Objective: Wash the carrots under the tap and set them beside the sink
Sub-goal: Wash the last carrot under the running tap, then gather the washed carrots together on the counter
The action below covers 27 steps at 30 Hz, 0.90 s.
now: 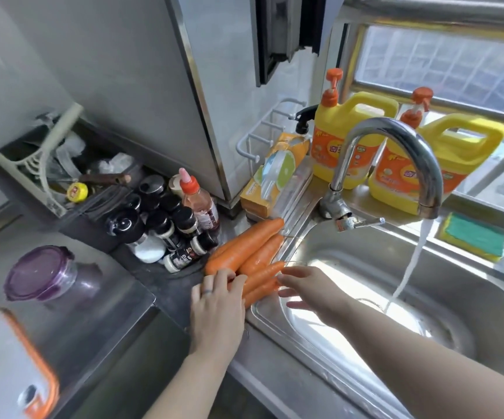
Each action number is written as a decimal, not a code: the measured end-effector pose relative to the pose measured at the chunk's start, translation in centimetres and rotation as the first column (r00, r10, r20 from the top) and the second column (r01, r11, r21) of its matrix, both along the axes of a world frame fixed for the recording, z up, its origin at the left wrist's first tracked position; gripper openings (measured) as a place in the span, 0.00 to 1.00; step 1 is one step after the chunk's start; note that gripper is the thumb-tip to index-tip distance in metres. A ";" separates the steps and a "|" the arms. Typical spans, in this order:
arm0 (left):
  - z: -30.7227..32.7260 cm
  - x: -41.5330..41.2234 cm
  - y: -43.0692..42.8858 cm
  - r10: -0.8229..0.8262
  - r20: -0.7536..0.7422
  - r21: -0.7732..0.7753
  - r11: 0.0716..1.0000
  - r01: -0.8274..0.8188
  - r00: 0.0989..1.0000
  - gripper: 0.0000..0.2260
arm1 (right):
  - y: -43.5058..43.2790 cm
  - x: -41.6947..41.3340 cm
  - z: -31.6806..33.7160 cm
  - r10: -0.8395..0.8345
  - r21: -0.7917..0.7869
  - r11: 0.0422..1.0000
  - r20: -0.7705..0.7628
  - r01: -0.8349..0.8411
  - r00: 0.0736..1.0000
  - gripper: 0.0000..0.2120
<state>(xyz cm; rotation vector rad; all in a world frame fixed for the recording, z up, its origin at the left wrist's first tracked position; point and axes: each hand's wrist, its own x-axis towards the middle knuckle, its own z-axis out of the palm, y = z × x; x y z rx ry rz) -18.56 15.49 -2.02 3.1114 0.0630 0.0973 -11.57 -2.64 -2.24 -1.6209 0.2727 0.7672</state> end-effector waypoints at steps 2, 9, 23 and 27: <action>0.2 0.0 -0.4 -0.033 0.053 -0.054 0.998 0.036 0.998 0.17 | -0.5 0.0 -0.2 -0.023 -0.032 0.999 0.031 0.024 0.999 0.05; 1.3 3.0 -5.7 -0.222 0.004 -0.516 0.835 0.192 0.975 0.08 | -6.7 0.4 1.8 -0.409 -0.051 0.903 0.199 0.426 0.890 0.13; 2.7 11.4 -20.7 -0.359 -0.350 -0.850 0.510 -0.133 0.865 0.14 | -18.0 -3.0 4.4 -0.584 -0.099 0.749 0.369 0.656 0.723 0.10; 1.6 13.9 -19.4 -0.290 -0.375 -0.799 0.583 -0.148 0.881 0.17 | -18.2 -3.6 3.8 -0.581 -0.120 0.760 0.318 0.639 0.749 0.09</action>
